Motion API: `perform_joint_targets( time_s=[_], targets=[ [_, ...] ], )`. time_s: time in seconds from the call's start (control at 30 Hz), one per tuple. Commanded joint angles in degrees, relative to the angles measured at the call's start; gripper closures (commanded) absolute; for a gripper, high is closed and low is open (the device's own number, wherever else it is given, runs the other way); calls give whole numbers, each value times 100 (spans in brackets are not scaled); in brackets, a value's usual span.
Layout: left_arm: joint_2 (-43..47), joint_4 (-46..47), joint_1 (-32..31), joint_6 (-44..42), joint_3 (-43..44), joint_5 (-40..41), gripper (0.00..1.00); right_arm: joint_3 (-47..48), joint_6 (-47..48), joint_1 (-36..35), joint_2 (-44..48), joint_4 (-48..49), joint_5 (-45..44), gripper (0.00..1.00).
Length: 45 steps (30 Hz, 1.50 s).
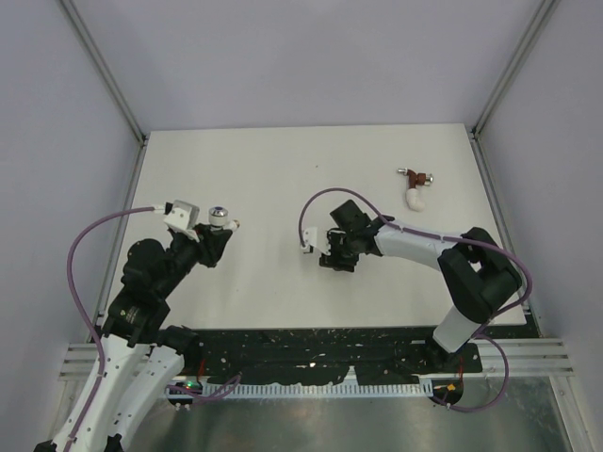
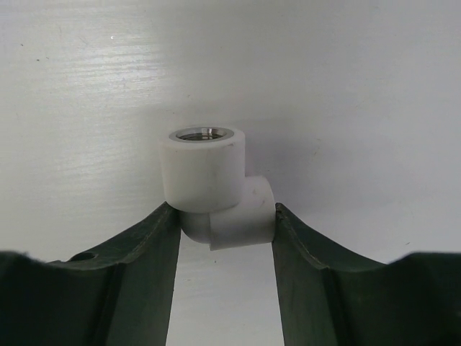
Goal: Install the water faucets
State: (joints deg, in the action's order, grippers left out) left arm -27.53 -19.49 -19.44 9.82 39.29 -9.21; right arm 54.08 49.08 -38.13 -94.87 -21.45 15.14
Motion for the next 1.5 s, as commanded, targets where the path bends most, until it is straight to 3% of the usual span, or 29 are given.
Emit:
perform_joint_targets(
  time_s=[0.0, 0.3, 0.6, 0.7, 0.73, 1.03, 1.47],
  targets=[
    [-15, 515, -25, 124, 35, -308, 100, 164, -214, -177, 504, 53, -72, 75],
    [-104, 884, -25, 1345, -35, -1556, 100, -328, -584, -809, 1926, 773, -599, 85],
    [-279, 2281, -95, 3243, -527, -2647, 100, -1022, -584, -1434, 3351, 2110, -1204, 87],
    [-367, 2756, -156, 3876, -729, -2682, 100, -1066, -330, -1705, 3545, 2408, -1495, 88],
    [-419, 2801, -183, 4034, -756, -2691, 100, -1093, -233, -1776, 3615, 2452, -1957, 89],
    [-534, 2836, -639, 4993, -914, -2138, 100, -1268, 733, -2726, 3581, 2978, -3779, 94],
    [-683, 3380, -912, 5969, -1169, -1575, 100, -1848, 1182, -3086, 3836, 4446, -4096, 95]
  ],
)
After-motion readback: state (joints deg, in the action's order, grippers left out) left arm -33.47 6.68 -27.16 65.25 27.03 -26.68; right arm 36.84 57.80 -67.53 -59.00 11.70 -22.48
